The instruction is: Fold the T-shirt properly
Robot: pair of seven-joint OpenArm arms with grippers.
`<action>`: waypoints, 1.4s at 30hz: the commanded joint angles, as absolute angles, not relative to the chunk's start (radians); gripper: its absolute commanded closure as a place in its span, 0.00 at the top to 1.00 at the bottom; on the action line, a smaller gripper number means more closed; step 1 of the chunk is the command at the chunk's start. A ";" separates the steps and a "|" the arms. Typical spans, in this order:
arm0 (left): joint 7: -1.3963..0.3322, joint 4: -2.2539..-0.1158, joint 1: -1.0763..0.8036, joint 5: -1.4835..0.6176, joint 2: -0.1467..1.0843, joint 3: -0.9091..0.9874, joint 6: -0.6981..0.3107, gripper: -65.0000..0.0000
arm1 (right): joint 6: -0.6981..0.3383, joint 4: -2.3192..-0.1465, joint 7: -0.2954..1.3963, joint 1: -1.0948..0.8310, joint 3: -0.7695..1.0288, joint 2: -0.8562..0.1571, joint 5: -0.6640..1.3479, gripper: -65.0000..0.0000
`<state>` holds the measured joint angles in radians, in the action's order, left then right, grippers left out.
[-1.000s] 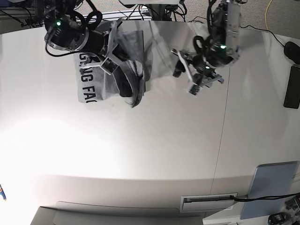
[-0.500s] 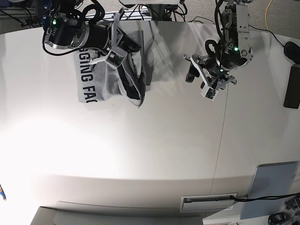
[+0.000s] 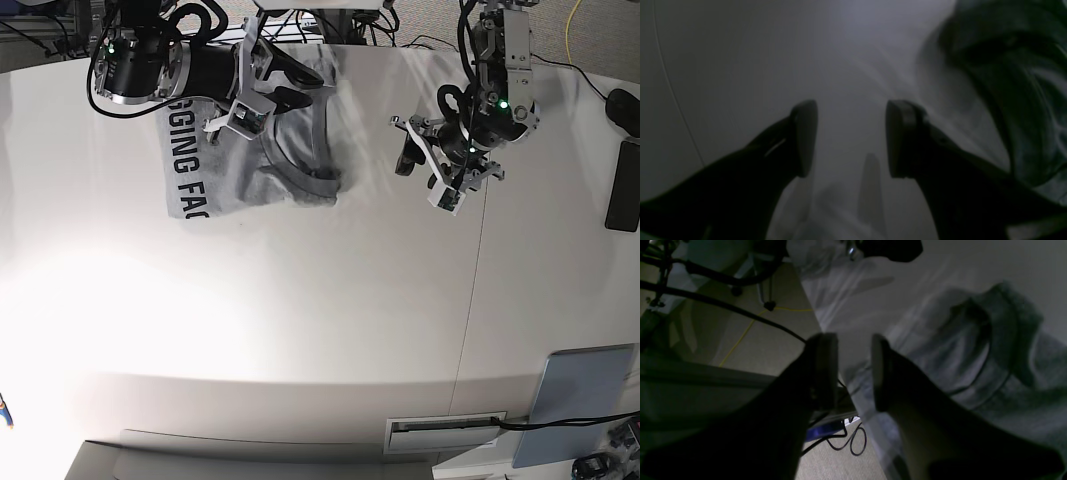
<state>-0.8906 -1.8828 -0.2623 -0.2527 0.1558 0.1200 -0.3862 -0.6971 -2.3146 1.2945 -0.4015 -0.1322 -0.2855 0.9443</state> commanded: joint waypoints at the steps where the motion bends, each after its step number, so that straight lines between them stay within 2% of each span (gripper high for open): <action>1: -0.875 -1.899 -0.255 -0.266 0.161 0.123 -0.390 0.52 | -0.698 -2.330 1.273 -0.399 -0.132 -0.294 0.968 0.27; 6: -0.875 -1.899 -0.255 -0.271 0.161 0.123 -0.390 0.52 | -0.698 -2.330 1.264 -0.393 -0.120 -0.294 0.950 0.27; 9: -0.878 -1.899 -0.255 -0.336 0.161 0.123 -0.408 0.49 | -0.698 -2.330 1.225 -0.379 -0.086 -0.294 0.851 0.27; 11: -0.904 -1.899 -0.255 -0.412 0.161 0.121 -0.475 0.33 | -0.698 -2.330 1.176 -0.373 -0.055 -0.294 0.749 0.21; 13: -0.944 -1.899 -0.255 -0.509 0.160 0.120 -0.557 0.07 | -0.670 -2.328 1.153 -0.362 -0.028 -0.294 0.645 0.10; 14: -0.968 -1.899 -0.255 -0.564 0.161 0.120 -0.591 0.00 | -0.657 -2.328 1.146 -0.359 -0.017 -0.294 0.598 0.03; 15: -0.988 -1.900 -0.255 -0.616 0.160 0.120 -0.615 0.00 | -0.654 -2.328 1.143 -0.355 -0.008 -0.295 0.562 0.00; 20: -1.076 -1.900 -0.255 -0.778 0.138 0.104 -0.656 0.00 | -0.653 -2.296 1.113 -0.346 -0.005 -0.334 0.460 0.00; 25: -1.104 -1.900 -0.267 -0.780 0.139 -0.076 -0.657 0.00 | -0.577 -2.193 1.061 -0.287 -0.005 -0.346 0.363 0.00; 35: -1.079 -1.897 -0.269 -0.621 0.139 -0.457 -0.656 0.00 | -0.554 -1.921 1.019 -0.079 -0.005 -0.346 0.310 0.00; 42: -0.994 -1.787 -0.265 -0.408 0.139 -0.525 -0.595 0.00 | -0.556 -1.773 1.026 0.019 -0.006 -0.347 0.316 0.00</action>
<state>-1.0096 -1.7718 -0.2687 -0.3885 0.1425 -0.5262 -0.5926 -0.5545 -1.7592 1.0424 0.0010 -0.0124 -0.3340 0.3130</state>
